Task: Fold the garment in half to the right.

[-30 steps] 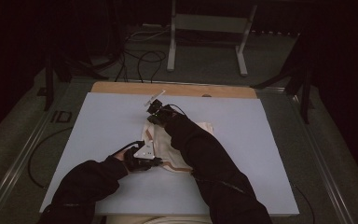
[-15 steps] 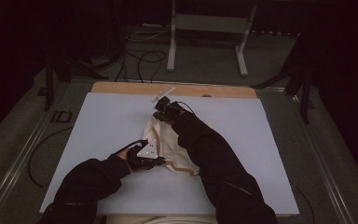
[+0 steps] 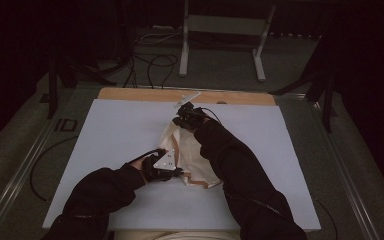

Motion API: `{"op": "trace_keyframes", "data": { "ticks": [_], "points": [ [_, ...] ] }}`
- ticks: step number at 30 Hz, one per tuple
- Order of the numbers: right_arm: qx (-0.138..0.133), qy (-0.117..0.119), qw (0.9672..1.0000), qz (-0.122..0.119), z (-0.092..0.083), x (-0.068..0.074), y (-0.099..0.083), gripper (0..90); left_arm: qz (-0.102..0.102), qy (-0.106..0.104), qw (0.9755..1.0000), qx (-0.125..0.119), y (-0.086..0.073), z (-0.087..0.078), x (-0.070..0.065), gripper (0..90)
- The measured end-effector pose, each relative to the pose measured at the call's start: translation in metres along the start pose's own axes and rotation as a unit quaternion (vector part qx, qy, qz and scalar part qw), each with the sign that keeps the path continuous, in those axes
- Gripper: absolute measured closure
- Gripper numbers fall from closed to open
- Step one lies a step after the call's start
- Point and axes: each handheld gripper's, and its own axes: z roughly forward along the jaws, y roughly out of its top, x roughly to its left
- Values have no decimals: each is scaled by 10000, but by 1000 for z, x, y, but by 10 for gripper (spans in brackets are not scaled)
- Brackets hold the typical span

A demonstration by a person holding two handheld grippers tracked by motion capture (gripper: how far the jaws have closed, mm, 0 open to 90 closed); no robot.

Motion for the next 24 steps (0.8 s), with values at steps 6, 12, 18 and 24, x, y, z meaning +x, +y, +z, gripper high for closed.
{"op": "trace_keyframes", "data": {
  "ticks": [6,12,18,24],
  "points": [
    [-82,-52,9999,115,-13,-8,-9,890,47,-21,10000,-11,7,3,-1,880],
    [-150,-112,9996,230,-25,-15,-19,890,137,-74,9999,5,15,6,-2,880],
    [-195,-160,9991,351,-36,-23,-28,890,244,-88,9997,2,23,8,-2,879],
    [-233,-217,9987,411,-47,-29,-34,889,355,-126,9993,33,31,12,-3,879]
  ]
}}
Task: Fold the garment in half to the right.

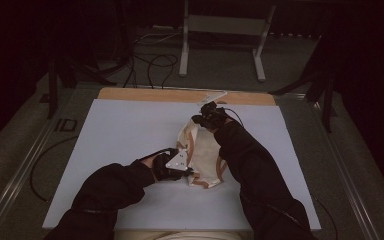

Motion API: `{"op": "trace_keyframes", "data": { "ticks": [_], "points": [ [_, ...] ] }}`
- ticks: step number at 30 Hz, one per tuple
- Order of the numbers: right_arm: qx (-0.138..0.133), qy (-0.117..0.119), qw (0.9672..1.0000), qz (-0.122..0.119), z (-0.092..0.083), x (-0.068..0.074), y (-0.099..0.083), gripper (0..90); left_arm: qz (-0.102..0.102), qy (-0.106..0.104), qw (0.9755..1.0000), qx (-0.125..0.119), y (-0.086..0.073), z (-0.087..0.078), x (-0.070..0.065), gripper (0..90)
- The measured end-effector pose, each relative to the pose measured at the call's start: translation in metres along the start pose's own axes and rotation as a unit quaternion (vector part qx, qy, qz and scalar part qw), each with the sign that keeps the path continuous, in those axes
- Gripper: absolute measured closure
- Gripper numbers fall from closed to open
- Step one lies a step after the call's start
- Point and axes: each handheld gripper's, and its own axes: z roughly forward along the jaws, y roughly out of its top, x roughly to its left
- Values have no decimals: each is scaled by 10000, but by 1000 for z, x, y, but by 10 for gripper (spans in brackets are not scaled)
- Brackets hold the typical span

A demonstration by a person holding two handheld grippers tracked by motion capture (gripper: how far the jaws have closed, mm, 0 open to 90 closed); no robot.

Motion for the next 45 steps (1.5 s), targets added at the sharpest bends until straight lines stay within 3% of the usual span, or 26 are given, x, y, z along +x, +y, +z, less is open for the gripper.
{"op": "trace_keyframes", "data": {
  "ticks": [16,27,45],
  "points": [
    [-70,-167,9997,173,-24,-18,-17,888,213,-55,9998,-34,21,13,1,879],
    [-114,-276,9990,347,-36,-32,-33,887,188,-122,9997,-82,31,29,3,879],
    [-37,-318,9972,676,-37,-49,-73,885,224,-382,9990,-2,40,51,-1,878]
  ]
}}
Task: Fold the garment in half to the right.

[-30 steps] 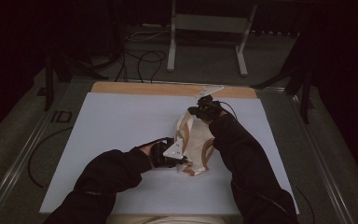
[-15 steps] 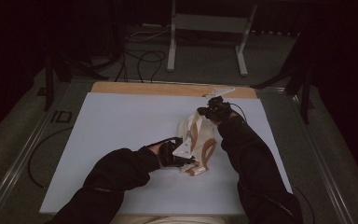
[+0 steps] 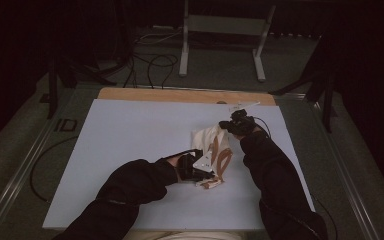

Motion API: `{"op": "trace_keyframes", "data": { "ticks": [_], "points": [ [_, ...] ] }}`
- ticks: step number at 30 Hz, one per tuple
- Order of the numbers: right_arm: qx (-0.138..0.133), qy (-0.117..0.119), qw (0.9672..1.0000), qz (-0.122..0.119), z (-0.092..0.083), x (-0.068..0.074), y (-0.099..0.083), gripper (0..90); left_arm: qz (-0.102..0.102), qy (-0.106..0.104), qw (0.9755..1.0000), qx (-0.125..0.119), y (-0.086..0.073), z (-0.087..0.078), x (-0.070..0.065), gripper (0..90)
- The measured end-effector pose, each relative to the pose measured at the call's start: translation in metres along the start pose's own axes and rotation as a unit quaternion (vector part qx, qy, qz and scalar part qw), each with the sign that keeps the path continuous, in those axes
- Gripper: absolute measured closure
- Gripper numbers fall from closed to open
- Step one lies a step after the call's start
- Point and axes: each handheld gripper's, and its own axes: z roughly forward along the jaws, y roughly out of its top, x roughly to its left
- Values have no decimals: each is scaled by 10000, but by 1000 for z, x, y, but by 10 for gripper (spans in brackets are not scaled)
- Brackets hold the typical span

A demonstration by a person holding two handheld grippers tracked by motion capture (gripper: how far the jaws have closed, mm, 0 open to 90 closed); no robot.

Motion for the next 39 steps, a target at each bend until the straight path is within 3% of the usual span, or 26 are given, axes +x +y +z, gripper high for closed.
{"op": "trace_keyframes", "data": {
  "ticks": [10,29,39],
  "points": [
    [5,27,9998,175,5,-8,-20,885,29,-66,9999,99,1,11,0,878],
    [24,-5,9995,325,14,-18,-45,883,-148,-210,9996,152,1,24,3,875],
    [80,-37,9991,410,26,-24,-56,882,-250,-184,9994,153,3,31,4,871]
  ]
}}
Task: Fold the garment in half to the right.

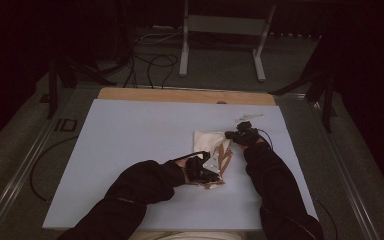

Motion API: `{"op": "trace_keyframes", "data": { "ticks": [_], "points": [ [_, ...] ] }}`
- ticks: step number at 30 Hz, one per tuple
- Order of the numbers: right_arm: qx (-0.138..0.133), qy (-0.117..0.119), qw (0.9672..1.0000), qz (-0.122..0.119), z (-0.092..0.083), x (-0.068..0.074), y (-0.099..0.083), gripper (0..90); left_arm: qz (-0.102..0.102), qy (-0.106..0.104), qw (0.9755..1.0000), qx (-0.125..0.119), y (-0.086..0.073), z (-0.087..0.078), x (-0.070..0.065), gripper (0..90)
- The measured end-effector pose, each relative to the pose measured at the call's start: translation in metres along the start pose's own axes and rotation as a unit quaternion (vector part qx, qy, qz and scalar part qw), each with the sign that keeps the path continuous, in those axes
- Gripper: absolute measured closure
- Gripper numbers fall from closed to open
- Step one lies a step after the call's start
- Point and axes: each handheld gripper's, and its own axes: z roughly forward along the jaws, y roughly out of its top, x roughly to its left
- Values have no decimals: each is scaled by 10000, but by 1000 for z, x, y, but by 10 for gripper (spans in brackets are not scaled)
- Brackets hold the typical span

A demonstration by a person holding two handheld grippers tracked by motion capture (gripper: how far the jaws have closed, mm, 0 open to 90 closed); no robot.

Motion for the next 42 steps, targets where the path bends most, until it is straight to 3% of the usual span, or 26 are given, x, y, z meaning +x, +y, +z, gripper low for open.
{"op": "trace_keyframes", "data": {
  "ticks": [14,27,31,32,36,41,42],
  "points": [
    [-99,-137,9999,-25,2,-3,14,882,-128,165,9997,-125,4,0,2,868],
    [147,-219,9996,94,13,-5,6,872,-353,166,9992,-25,4,9,3,838],
    [190,-204,9996,103,10,-4,9,798,-404,156,9990,-140,4,6,2,725],
    [152,-172,9997,120,6,-3,10,726,-459,175,9985,-223,5,3,2,677],
    [89,-105,9998,173,-4,-2,14,609,-484,250,9977,-411,5,-8,-2,525],
    [18,-59,9998,205,-17,4,17,546,-645,362,9949,-683,2,-23,-4,352],
    [-18,-38,9998,179,-24,9,18,531,-774,375,9931,-794,0,-31,-5,288]
  ]
}}
